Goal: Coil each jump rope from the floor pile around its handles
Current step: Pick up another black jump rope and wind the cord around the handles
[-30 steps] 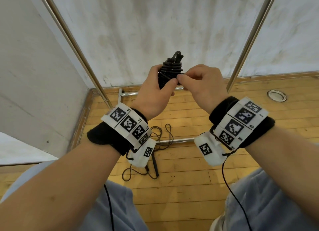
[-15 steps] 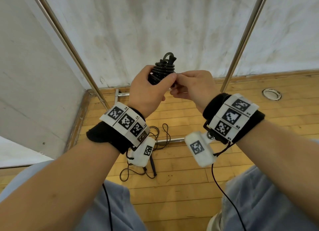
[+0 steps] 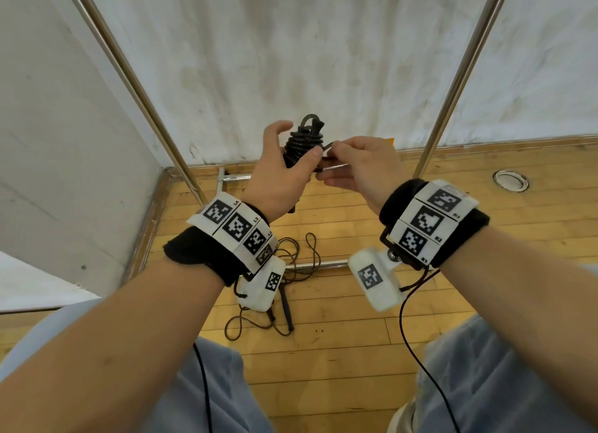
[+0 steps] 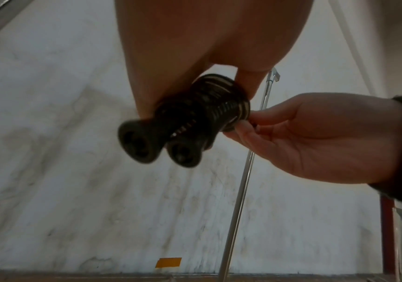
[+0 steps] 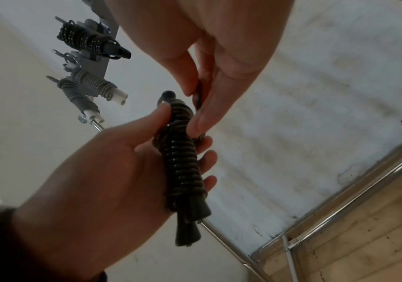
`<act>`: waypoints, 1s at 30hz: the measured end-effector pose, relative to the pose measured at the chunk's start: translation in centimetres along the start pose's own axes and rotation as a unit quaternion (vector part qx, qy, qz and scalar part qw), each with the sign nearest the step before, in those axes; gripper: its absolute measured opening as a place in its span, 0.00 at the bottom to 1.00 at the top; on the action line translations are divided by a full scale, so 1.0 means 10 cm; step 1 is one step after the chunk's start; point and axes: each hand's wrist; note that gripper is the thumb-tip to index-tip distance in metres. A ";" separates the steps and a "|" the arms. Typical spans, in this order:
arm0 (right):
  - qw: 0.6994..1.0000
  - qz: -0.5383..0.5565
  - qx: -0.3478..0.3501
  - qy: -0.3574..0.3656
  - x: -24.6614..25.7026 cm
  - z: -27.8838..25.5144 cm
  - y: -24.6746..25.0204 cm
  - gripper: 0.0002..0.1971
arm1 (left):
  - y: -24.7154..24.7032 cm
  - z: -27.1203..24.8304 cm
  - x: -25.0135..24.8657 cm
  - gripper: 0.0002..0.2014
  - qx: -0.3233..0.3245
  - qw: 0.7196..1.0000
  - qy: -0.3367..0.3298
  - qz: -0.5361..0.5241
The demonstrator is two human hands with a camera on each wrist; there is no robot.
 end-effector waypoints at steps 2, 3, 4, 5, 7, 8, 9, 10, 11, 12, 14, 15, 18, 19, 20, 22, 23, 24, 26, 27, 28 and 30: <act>1.000 -0.005 -0.006 0.014 -0.01 0.00 0.00 0.09 | 0.00 -0.01 -0.01 0.19 0.013 1.000 -0.013 0.013; 1.000 -0.009 -0.004 0.022 -0.01 -0.01 -0.01 0.08 | -0.01 -0.01 -0.02 0.18 0.005 1.000 -0.011 0.011; 0.999 -0.017 0.002 0.029 -0.01 -0.02 -0.02 0.08 | -0.02 -0.02 -0.03 0.17 -0.017 1.000 -0.006 0.006; 0.999 -0.027 0.010 0.034 -0.01 -0.03 -0.04 0.09 | -0.02 -0.02 -0.04 0.15 -0.049 0.999 -0.003 0.001; 0.999 -0.033 0.015 0.041 0.00 -0.04 -0.04 0.10 | -0.04 0.00 -0.07 0.12 -0.092 0.996 0.000 -0.007; 0.999 -0.028 0.008 0.042 0.02 -0.03 -0.03 0.11 | -0.04 0.00 -0.09 0.09 -0.097 0.995 0.002 -0.015; 0.999 -0.023 -0.003 0.044 0.04 -0.01 0.00 0.12 | -0.04 0.01 -0.12 0.08 -0.095 0.995 0.003 -0.026; 0.999 -0.020 -0.014 0.045 0.06 0.01 0.03 0.13 | -0.04 0.01 -0.14 0.07 -0.091 0.995 0.004 -0.037; 0.998 -0.021 -0.021 0.046 0.07 0.02 0.06 0.13 | -0.03 0.02 -0.17 0.07 -0.089 0.995 0.005 -0.047; 0.998 -0.023 -0.025 0.047 0.08 0.03 0.08 0.13 | -0.01 0.02 -0.18 0.07 -0.087 0.995 0.006 -0.055; 0.998 -0.030 -0.032 0.042 0.07 0.06 0.12 0.13 | 0.01 0.01 -0.20 0.07 -0.077 0.995 0.007 -0.058; 0.998 -0.035 -0.039 0.038 0.06 0.07 0.13 0.13 | 0.01 0.00 -0.21 0.07 -0.068 0.996 0.008 -0.056; 0.996 -0.047 -0.063 0.029 0.03 0.10 0.16 0.13 | 0.01 -0.04 -0.21 0.09 -0.047 0.997 0.009 -0.056; 0.996 -0.048 -0.067 0.029 0.02 0.11 0.16 0.14 | 0.01 -0.04 -0.20 0.09 -0.044 0.997 0.012 -0.058; 0.996 -0.049 -0.069 0.031 0.01 0.12 0.16 0.14 | 0.02 -0.04 -0.20 0.09 -0.044 0.997 0.019 -0.066; 0.997 -0.040 -0.058 0.039 0.01 0.12 0.13 0.14 | 0.05 -0.01 -0.17 0.10 -0.038 0.994 0.035 -0.095; 0.998 -0.025 -0.048 0.039 0.01 0.12 0.12 0.13 | 0.06 0.00 -0.14 0.11 -0.029 0.994 0.041 -0.101; 0.998 -0.011 -0.042 0.039 0.00 0.12 0.10 0.13 | 0.06 0.00 -0.10 0.12 -0.017 0.994 0.045 -0.096; 0.998 -0.007 -0.037 0.046 -0.02 0.09 0.05 0.12 | 0.03 -0.01 -0.05 0.12 0.000 0.995 0.050 -0.081; 0.998 -0.010 -0.035 0.051 -0.02 0.07 0.01 0.12 | 0.01 -0.01 -0.03 0.13 0.000 0.996 0.048 -0.077; 0.998 -0.010 -0.031 0.054 -0.02 0.06 -0.02 0.11 | 0.00 -0.02 -0.02 0.14 -0.005 0.996 0.044 -0.074; 0.998 0.012 -0.017 0.054 0.00 0.04 -0.06 0.09 | 0.00 -0.01 -0.03 0.15 -0.030 0.996 0.038 -0.076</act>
Point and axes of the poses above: each hand's wrist, its own z-axis towards the middle knuckle, its own y-axis out of the back of the hand, x = y × z, and after that the axes turned 8 degrees about -y, right-handed
